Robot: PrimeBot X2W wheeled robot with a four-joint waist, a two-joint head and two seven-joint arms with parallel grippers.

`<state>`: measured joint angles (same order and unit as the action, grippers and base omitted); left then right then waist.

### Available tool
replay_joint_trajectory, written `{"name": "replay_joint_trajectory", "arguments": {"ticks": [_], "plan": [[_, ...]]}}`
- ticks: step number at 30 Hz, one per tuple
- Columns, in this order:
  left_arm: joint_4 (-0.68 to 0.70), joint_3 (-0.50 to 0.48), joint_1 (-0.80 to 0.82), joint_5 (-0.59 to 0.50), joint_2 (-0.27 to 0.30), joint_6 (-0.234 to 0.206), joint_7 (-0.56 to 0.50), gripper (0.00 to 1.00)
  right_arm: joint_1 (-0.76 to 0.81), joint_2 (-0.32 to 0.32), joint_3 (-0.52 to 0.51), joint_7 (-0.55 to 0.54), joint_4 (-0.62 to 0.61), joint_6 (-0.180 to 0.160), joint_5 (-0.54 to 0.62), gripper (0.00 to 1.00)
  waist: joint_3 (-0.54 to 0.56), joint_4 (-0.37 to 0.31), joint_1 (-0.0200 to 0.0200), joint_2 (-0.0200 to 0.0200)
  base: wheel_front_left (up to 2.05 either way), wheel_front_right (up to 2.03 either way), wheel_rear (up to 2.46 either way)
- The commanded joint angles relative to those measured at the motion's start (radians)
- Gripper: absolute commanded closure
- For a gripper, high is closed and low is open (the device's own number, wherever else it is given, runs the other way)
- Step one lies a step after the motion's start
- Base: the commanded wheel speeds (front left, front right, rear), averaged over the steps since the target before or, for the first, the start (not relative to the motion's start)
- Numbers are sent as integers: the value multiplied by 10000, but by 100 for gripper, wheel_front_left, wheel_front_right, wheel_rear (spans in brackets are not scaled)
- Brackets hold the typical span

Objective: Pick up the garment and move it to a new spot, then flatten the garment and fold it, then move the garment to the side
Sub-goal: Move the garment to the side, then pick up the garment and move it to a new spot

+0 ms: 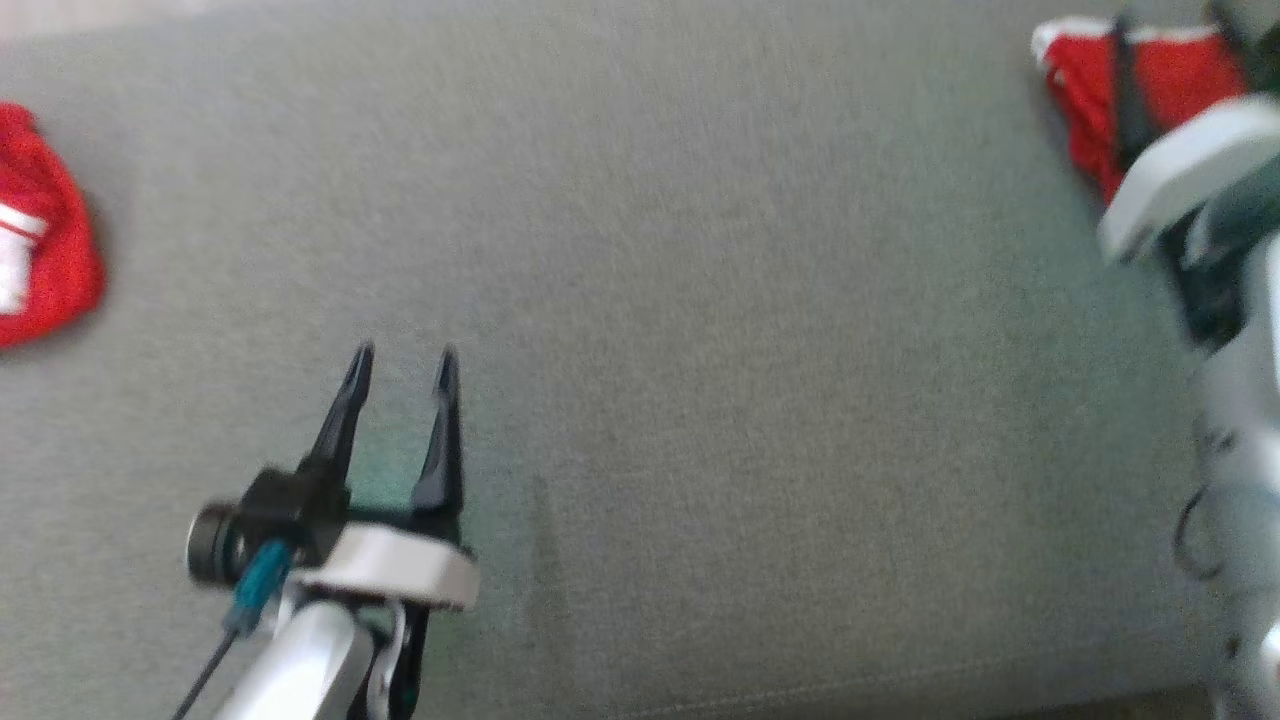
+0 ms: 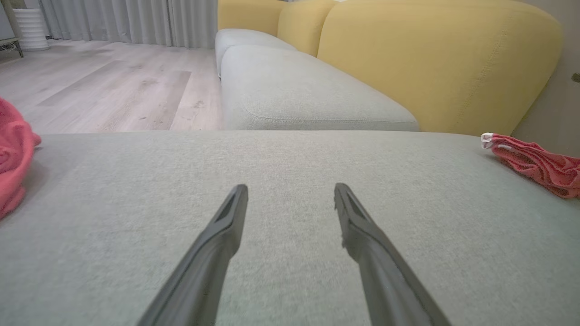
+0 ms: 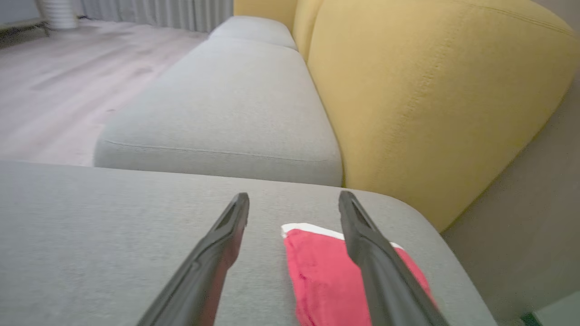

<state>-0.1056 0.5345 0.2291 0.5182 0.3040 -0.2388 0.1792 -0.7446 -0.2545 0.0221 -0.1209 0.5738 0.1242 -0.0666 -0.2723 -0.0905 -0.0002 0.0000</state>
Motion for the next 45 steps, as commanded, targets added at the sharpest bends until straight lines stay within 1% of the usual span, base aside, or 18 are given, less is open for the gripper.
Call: {"name": "replay_joint_trajectory", "arguments": {"ticks": [1, 6, 9, 12, 15, 18, 21, 24, 28, 32, 45], "plan": [[132, -516, -154, 130, 214, -98, 182, 0, 311, 195, 211, 235, -481, 65, -99, 0, 1041, 354, 2, 0, 0, 0, 0], [-187, -842, -1071, 539, 292, -236, 375, 0, 1896, 830, 260, 766, -994, 65, -45, 0, 2140, 655, 2, 0, 0, 0, 0], [-249, -894, -1474, 650, 317, -289, 422, 0, 2630, 1147, 119, 945, -1302, 65, 53, 0, 2512, 770, 2, 0, 0, 0, 0], [-251, -945, -2034, 787, 341, -379, 470, 0, 3798, 1595, -128, 1140, -1936, 65, 233, 0, 2906, 924, 2, 0, 0, 0, 0], [-186, -1000, -2460, 889, 348, -450, 521, 0, 4966, 1893, -394, 1256, -2724, 65, 515, 0, 3147, 1042, 2, 0, 0, 0, 0], [-103, -1019, -2826, 964, 336, -512, 559, 0, 6104, 2023, -543, 1356, -3504, 65, 580, 0, 3317, 1108, 2, 0, 0, 0, 0], [-29, -1021, -3105, 1024, 319, -550, 586, 0, 7123, 2037, -351, 1516, -4117, 65, 6, 0, 3425, 1157, 2, 0, 0, 0, 0], [10, -1017, -3300, 1074, 298, -567, 607, 0, 7871, 2039, -78, 1577, -4418, 65, -408, 0, 3504, 1180, 2, 0, 0, 0, 0], [2, -1015, -3444, 1129, 257, -583, 627, 0, 8435, 2041, 308, 1507, -4676, 65, -622, 0, 3595, 1204, 2, 0, 0, 0, 0], [-66, -966, -3403, 1144, 216, -534, 638, 0, 8663, 2041, 532, 1459, -4836, 65, -763, 0, 3626, 1240, 2, 0, 0, 0, 0], [-84, -878, -3248, 1116, 276, -559, 578, 0, 8715, 2042, 669, 1428, -4959, 65, -751, 0, 3566, 1345, 2, 0, 0, 0, 0]]}}
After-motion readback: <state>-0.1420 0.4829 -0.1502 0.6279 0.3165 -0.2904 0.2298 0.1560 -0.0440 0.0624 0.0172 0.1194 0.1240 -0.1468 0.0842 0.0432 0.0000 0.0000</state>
